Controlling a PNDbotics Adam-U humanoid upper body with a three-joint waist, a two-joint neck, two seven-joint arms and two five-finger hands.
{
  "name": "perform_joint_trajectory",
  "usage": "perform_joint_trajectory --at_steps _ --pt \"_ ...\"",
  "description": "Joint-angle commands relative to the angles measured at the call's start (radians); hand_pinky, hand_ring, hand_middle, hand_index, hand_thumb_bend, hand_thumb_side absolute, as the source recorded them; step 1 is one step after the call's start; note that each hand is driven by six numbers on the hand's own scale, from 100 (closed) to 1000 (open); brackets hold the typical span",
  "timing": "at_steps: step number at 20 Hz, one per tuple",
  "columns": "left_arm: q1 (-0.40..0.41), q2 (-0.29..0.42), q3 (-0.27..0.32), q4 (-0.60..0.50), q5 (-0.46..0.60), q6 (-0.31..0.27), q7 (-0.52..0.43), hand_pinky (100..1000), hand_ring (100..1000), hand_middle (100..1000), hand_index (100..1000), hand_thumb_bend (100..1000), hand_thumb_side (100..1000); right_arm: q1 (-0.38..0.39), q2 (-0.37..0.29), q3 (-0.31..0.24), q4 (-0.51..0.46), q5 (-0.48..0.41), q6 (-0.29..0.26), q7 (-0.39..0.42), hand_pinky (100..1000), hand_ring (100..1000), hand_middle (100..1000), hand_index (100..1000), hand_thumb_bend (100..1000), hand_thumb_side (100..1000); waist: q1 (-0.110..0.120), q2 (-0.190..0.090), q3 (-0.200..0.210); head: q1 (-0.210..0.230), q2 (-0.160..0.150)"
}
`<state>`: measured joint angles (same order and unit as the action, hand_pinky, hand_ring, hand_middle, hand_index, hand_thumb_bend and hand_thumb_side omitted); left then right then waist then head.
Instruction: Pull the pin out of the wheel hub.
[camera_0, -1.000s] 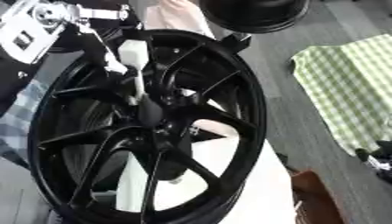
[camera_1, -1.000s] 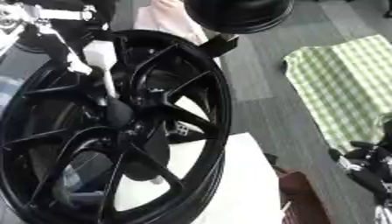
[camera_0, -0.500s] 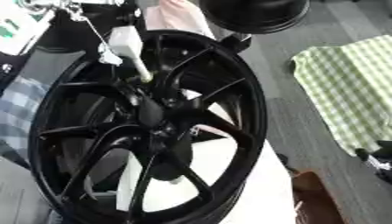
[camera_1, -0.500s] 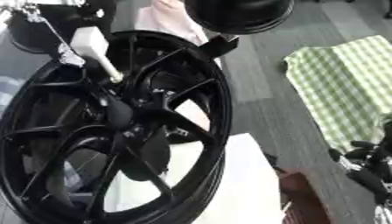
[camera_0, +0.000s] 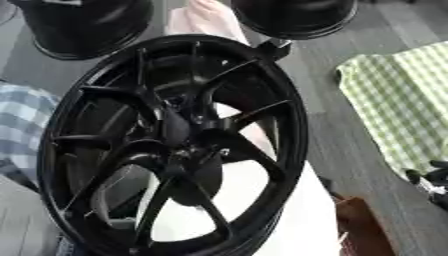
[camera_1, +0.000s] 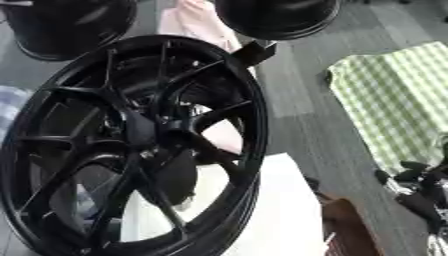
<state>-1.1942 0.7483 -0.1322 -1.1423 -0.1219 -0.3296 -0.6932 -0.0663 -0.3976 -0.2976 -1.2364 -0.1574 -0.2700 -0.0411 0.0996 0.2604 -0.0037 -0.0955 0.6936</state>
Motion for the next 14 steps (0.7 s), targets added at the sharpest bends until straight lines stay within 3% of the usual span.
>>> perform_joint_trajectory --at_steps 1,6,8,9,10,14 --pt "0.054 0.123 0.094 -0.005 -0.001 0.014 0.082 568 374 135 352 413 100 0.003 -0.034 -0.015 -0.010 0.003 -0.001 -0.010 472 607 483 664 649 215 -0.004 -0.028 0.005 -0.004 0.002" --pt "0.260 0.237 0.211 0.037 -0.007 0.044 0.197 564 377 138 361 421 100 0.003 -0.036 -0.020 -0.007 -0.003 -0.004 -0.016 472 607 483 664 651 215 -0.006 -0.026 0.012 -0.010 0.003" --pt "0.355 0.263 0.255 0.050 -0.006 0.050 0.240 567 389 151 375 372 100 0.002 -0.035 -0.021 -0.006 -0.005 -0.005 -0.018 472 607 483 663 649 214 -0.007 -0.024 0.013 -0.012 0.004" --pt "0.409 0.269 0.275 0.051 -0.003 0.049 0.259 572 399 163 387 555 100 0.002 -0.035 -0.022 -0.006 -0.006 -0.006 -0.020 472 607 483 664 655 206 -0.009 -0.023 0.014 -0.015 0.006" --pt "0.459 0.271 0.292 0.046 -0.001 0.047 0.275 575 401 166 390 358 100 0.003 -0.034 -0.023 -0.005 -0.007 -0.007 -0.021 472 607 483 664 650 214 -0.010 -0.022 0.015 -0.017 0.008" --pt "0.631 0.250 0.338 -0.007 -0.024 0.033 0.320 618 456 239 465 374 100 0.005 -0.031 -0.025 -0.001 -0.010 -0.010 -0.024 472 607 483 664 650 213 -0.018 -0.021 0.020 -0.016 0.009"
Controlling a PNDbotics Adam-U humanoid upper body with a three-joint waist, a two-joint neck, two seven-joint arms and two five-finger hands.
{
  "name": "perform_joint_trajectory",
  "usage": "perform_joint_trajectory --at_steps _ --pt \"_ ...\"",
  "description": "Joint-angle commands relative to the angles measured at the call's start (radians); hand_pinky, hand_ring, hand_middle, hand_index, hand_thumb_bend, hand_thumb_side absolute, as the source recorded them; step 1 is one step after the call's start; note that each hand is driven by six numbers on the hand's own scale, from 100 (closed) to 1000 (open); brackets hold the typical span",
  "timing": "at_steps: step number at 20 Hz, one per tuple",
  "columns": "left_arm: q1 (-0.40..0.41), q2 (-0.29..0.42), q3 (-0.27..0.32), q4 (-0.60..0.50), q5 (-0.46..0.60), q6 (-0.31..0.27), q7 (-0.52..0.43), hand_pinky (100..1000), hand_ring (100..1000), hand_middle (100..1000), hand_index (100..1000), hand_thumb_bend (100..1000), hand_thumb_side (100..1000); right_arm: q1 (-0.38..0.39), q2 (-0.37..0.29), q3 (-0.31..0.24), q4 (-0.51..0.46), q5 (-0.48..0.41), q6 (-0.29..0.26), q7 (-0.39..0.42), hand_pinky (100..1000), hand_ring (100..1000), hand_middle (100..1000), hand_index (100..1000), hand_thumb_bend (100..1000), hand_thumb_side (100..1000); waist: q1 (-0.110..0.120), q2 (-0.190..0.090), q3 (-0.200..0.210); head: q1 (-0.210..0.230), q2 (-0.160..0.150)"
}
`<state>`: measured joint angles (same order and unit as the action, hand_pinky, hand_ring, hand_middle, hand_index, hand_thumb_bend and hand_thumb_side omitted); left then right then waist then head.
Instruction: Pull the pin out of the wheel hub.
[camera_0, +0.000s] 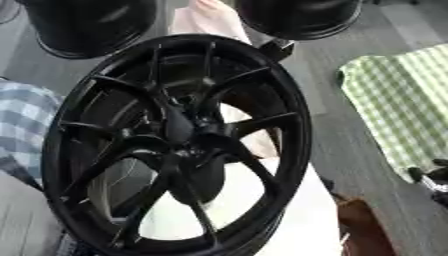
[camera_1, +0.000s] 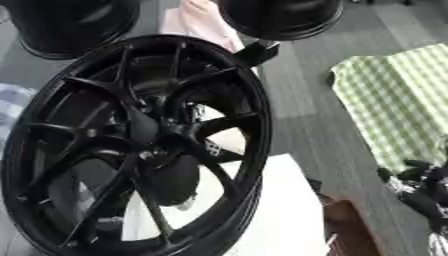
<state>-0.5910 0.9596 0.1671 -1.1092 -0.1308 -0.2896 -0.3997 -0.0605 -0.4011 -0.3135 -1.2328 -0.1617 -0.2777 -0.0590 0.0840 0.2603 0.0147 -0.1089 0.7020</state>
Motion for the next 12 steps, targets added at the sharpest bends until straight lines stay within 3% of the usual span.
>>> perform_joint_trajectory --at_steps 1,2,3,4,5,6,8,10,12 --pt "0.059 0.030 0.044 -0.056 -0.025 -0.012 0.028 629 469 254 481 377 100 -0.001 -0.027 -0.010 -0.004 -0.007 -0.003 -0.006 472 607 483 664 650 213 -0.005 -0.021 0.002 -0.002 0.000" --pt "0.083 0.021 0.048 -0.068 -0.030 -0.016 0.026 656 499 296 522 387 100 -0.001 -0.027 -0.009 -0.003 -0.009 -0.004 -0.006 472 607 483 663 650 213 -0.007 -0.022 0.002 -0.001 -0.001" --pt "0.103 0.012 0.052 -0.077 -0.034 -0.019 0.022 704 563 411 640 412 100 -0.001 -0.026 -0.009 -0.002 -0.010 -0.004 -0.005 472 607 483 663 650 213 -0.008 -0.022 0.002 0.000 -0.001" --pt "0.120 0.004 0.055 -0.081 -0.039 -0.022 0.013 737 613 499 742 433 174 -0.001 -0.025 -0.009 -0.001 -0.011 -0.004 -0.006 472 607 483 663 650 213 -0.010 -0.023 0.002 0.000 -0.003" --pt "0.134 -0.005 0.058 -0.082 -0.041 -0.023 0.001 791 727 658 858 518 411 -0.002 -0.025 -0.009 -0.001 -0.012 -0.004 -0.006 472 607 483 663 650 213 -0.011 -0.022 0.001 0.000 -0.004" --pt "0.143 -0.012 0.064 -0.081 -0.039 -0.022 -0.009 802 749 717 888 606 543 -0.002 -0.024 -0.008 0.000 -0.012 -0.004 -0.005 471 607 483 663 650 213 -0.011 -0.022 0.001 0.000 -0.005" --pt "0.151 -0.022 0.079 -0.076 -0.022 -0.021 -0.002 813 767 760 915 656 635 -0.002 -0.024 -0.008 0.000 -0.013 -0.005 -0.005 471 606 483 663 650 213 -0.012 -0.022 0.001 -0.001 -0.004" --pt "0.153 -0.026 0.085 -0.072 -0.009 -0.019 0.021 812 769 766 913 636 673 -0.002 -0.024 -0.008 -0.001 -0.013 -0.005 -0.004 471 606 483 663 650 213 -0.012 -0.022 0.001 -0.001 -0.004" --pt "0.152 -0.029 0.093 -0.070 0.009 -0.013 0.060 771 723 692 859 530 664 -0.001 -0.024 -0.009 -0.001 -0.013 -0.005 -0.005 471 606 482 663 651 212 -0.012 -0.022 0.002 -0.001 -0.003"
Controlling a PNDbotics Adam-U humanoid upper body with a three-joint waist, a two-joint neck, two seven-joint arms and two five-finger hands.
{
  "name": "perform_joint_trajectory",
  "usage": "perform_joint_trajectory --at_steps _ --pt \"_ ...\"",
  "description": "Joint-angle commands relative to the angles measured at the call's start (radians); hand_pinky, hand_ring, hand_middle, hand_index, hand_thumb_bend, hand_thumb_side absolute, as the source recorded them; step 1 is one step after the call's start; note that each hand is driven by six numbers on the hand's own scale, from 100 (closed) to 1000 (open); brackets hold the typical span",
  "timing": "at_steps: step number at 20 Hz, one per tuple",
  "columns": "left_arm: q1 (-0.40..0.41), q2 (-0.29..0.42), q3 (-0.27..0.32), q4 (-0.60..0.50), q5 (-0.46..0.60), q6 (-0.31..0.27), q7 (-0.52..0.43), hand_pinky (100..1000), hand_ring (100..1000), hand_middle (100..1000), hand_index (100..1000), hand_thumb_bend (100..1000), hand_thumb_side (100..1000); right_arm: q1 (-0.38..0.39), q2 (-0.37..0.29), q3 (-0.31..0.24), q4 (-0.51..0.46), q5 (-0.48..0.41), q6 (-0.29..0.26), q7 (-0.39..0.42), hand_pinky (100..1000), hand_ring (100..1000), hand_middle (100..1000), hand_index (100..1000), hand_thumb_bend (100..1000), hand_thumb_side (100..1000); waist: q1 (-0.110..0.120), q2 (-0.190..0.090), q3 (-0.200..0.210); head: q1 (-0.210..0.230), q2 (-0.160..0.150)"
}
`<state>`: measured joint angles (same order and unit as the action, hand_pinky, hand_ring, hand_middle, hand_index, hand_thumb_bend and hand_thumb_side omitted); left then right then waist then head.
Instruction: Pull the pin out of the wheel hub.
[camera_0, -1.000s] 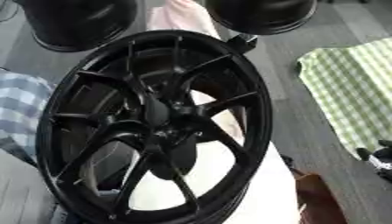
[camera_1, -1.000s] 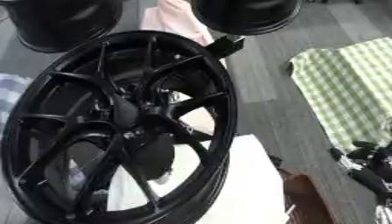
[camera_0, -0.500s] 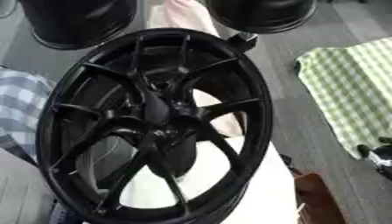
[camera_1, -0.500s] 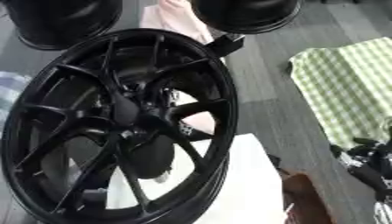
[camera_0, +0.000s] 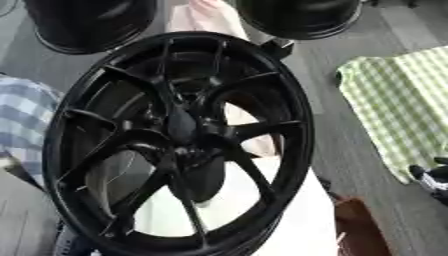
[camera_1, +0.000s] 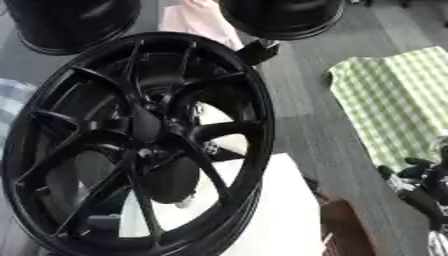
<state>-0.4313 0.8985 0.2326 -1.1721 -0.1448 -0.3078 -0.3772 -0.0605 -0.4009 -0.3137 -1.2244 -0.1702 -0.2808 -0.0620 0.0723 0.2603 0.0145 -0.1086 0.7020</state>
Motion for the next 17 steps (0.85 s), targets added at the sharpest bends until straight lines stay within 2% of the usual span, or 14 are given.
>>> perform_joint_trajectory --at_steps 1,2,4,6,8,11,14,17 --pt "-0.011 0.029 0.035 -0.007 0.040 0.021 0.083 756 698 648 830 477 646 -0.001 -0.024 -0.009 -0.009 -0.004 -0.002 -0.002 471 606 482 663 651 212 -0.001 -0.023 0.002 -0.001 -0.004" --pt "-0.016 0.022 0.040 -0.012 0.073 0.038 0.139 730 660 594 790 378 621 -0.001 -0.024 -0.009 -0.009 -0.004 -0.002 -0.002 471 606 482 663 651 212 -0.001 -0.023 0.002 -0.001 -0.004" --pt "-0.028 -0.007 0.043 -0.039 0.185 0.069 0.245 702 616 548 752 235 597 0.000 -0.023 -0.008 -0.009 -0.004 -0.002 -0.001 471 606 482 663 651 212 -0.002 -0.024 0.002 0.000 -0.005" --pt "-0.037 -0.058 0.037 -0.100 0.331 0.095 0.329 693 608 539 748 200 610 -0.001 -0.022 -0.007 -0.009 -0.004 -0.001 0.000 471 606 482 663 651 211 -0.003 -0.025 0.000 0.004 -0.004" --pt "-0.038 -0.138 0.033 -0.180 0.421 0.122 0.394 689 602 533 747 200 640 -0.003 -0.020 -0.005 -0.009 -0.004 0.000 0.002 471 606 482 663 650 211 -0.005 -0.026 -0.003 0.008 -0.004" --pt "-0.026 -0.294 0.023 -0.263 0.484 0.181 0.449 686 597 529 746 227 684 -0.006 -0.016 -0.003 -0.008 -0.003 0.001 0.005 471 606 482 663 650 210 -0.009 -0.027 -0.006 0.013 -0.004" --pt "-0.010 -0.444 0.003 -0.279 0.525 0.251 0.498 684 591 523 742 259 714 -0.010 -0.012 -0.001 -0.008 -0.002 0.002 0.007 471 606 482 663 650 210 -0.013 -0.025 -0.010 0.017 -0.008" --pt "0.002 -0.546 -0.013 -0.246 0.516 0.276 0.533 685 588 518 739 283 729 -0.012 -0.009 0.000 -0.009 -0.001 0.003 0.009 471 606 482 663 651 210 -0.014 -0.024 -0.013 0.021 -0.010"
